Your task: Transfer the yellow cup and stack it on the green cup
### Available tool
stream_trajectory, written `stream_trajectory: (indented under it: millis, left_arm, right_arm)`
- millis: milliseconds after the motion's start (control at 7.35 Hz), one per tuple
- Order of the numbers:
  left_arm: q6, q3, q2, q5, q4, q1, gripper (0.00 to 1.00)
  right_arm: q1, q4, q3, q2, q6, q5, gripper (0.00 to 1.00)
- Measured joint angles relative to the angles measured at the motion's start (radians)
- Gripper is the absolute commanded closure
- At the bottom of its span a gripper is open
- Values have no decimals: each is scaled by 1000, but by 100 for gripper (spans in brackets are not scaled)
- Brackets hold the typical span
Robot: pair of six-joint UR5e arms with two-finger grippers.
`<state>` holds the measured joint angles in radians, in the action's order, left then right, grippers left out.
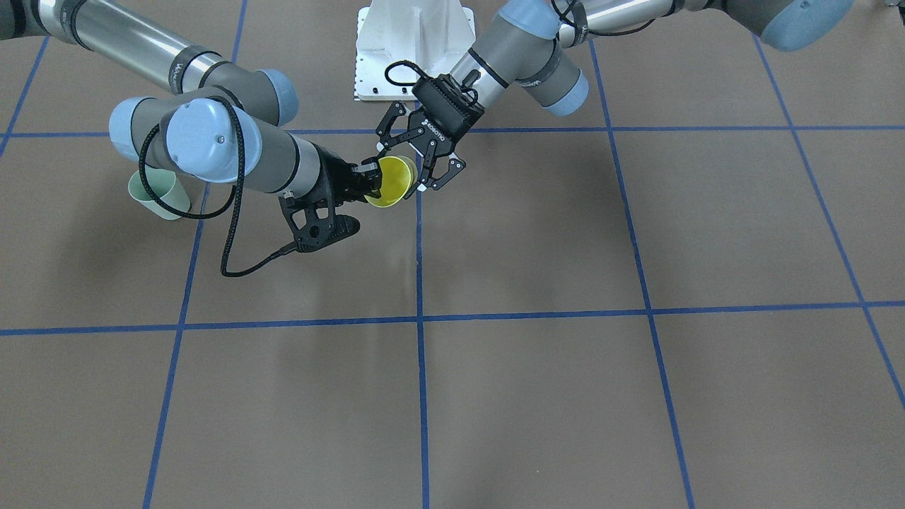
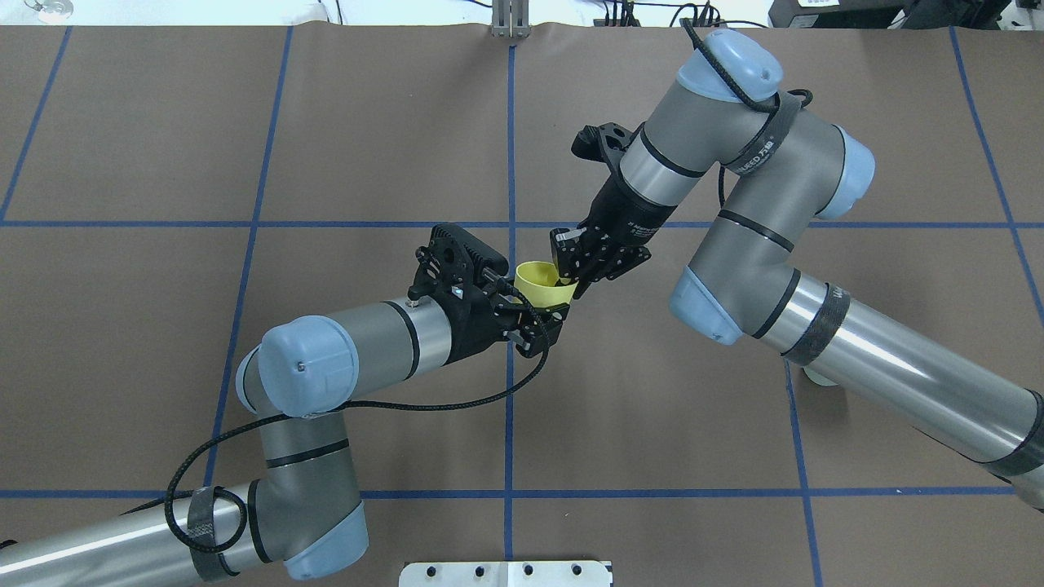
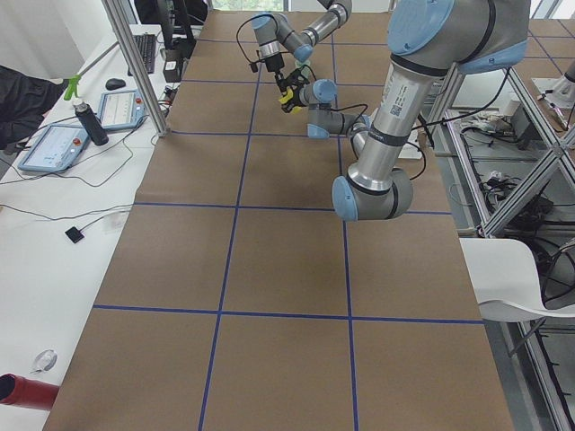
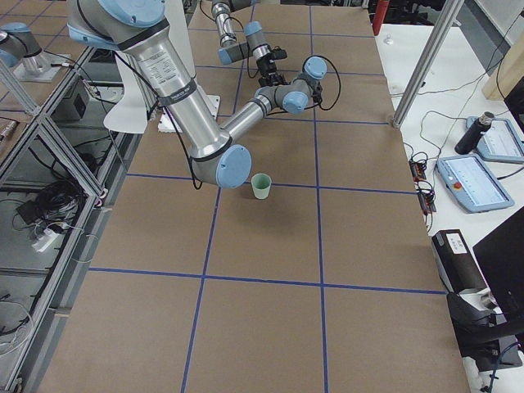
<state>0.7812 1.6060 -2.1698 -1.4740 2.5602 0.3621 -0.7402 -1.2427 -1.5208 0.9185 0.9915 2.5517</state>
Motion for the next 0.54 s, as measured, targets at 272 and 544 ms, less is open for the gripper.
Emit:
stream_trajectory:
  millis: [272,544]
  left_arm:
    - [0,-17,-20,0,0,0,100]
    - [0,-27,-30,0,0,0,100]
  right_arm:
    - [0,1,-1,0,-1,-1,81]
    - [1,1,-1,0,-1,-1,87]
